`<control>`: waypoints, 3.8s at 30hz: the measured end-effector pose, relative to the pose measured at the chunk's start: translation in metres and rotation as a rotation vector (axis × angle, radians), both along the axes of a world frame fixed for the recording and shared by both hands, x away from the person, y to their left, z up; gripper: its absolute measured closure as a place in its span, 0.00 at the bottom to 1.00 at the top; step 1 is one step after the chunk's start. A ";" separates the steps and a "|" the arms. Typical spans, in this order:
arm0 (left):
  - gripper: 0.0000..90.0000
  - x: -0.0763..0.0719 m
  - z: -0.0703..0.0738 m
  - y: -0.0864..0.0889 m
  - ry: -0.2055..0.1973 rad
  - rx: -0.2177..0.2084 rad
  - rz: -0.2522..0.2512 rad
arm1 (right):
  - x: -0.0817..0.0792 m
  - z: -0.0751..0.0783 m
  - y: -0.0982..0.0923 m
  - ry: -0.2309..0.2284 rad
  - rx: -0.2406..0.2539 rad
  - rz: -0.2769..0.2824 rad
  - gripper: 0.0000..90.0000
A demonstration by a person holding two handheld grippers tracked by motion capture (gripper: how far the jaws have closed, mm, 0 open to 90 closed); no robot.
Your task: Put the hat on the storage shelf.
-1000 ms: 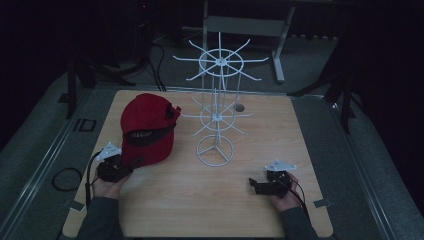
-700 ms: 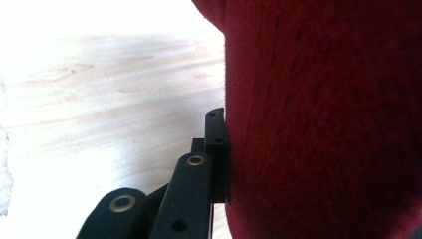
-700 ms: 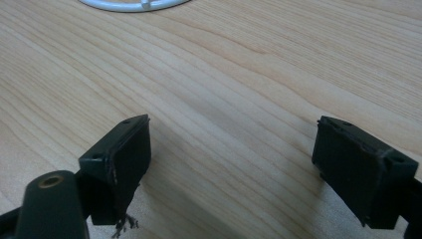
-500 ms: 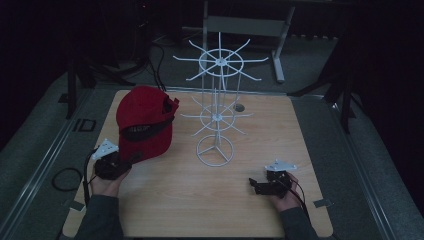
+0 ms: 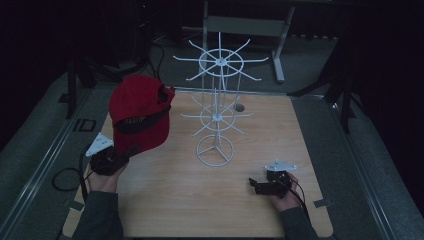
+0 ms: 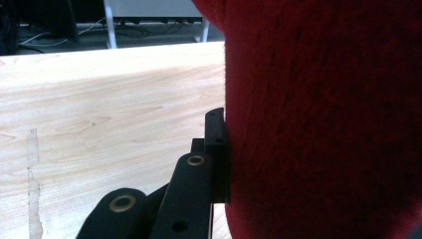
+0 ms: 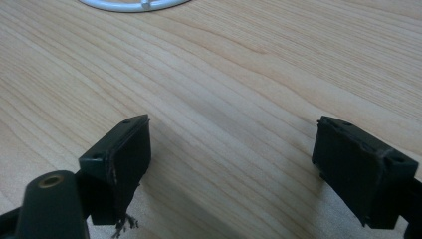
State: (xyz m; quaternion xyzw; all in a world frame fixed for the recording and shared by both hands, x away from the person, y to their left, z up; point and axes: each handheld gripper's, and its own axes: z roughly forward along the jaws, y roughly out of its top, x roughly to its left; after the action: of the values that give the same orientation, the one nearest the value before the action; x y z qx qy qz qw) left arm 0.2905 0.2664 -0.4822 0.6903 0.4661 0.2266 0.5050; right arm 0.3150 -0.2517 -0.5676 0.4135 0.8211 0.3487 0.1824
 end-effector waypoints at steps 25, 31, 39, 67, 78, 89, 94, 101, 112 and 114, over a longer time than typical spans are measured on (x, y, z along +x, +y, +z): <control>0.94 -0.001 0.027 -0.006 -0.068 -0.020 0.050 | 0.000 0.000 0.000 0.000 0.002 -0.002 0.17; 0.94 -0.001 0.031 -0.007 -0.082 -0.035 0.066 | 0.000 0.000 0.000 0.000 0.002 -0.002 0.17; 0.94 -0.004 0.038 -0.008 -0.102 -0.037 0.078 | 0.000 0.000 0.000 0.000 0.003 -0.003 0.17; 0.94 -0.002 0.059 -0.019 -0.163 -0.085 0.100 | 0.000 0.000 0.000 0.001 0.002 -0.003 0.17; 0.94 -0.002 0.067 -0.020 -0.173 -0.087 0.098 | 0.000 0.000 0.000 0.002 0.002 -0.004 0.17; 0.94 -0.001 0.076 -0.022 -0.173 -0.098 0.088 | 0.000 0.000 0.000 0.002 0.002 -0.003 0.17; 0.94 -0.002 0.081 -0.024 -0.180 -0.102 0.084 | 0.000 0.000 0.000 0.002 0.002 -0.003 0.17; 0.94 -0.002 0.087 -0.025 -0.187 -0.098 0.076 | 0.000 0.000 0.000 0.001 0.002 -0.003 0.17; 0.94 -0.003 0.094 -0.026 -0.198 -0.103 0.076 | 0.000 0.000 0.000 0.002 0.002 -0.003 0.17; 0.94 -0.002 0.096 -0.027 -0.199 -0.105 0.075 | 0.000 0.000 0.000 0.002 0.002 -0.003 0.17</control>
State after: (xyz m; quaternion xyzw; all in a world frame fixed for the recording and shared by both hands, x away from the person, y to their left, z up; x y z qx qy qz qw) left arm 0.2882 0.2398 -0.3861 0.6191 0.4503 0.2883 0.5753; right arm 0.3148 -0.2515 -0.5674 0.4153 0.8202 0.3489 0.1816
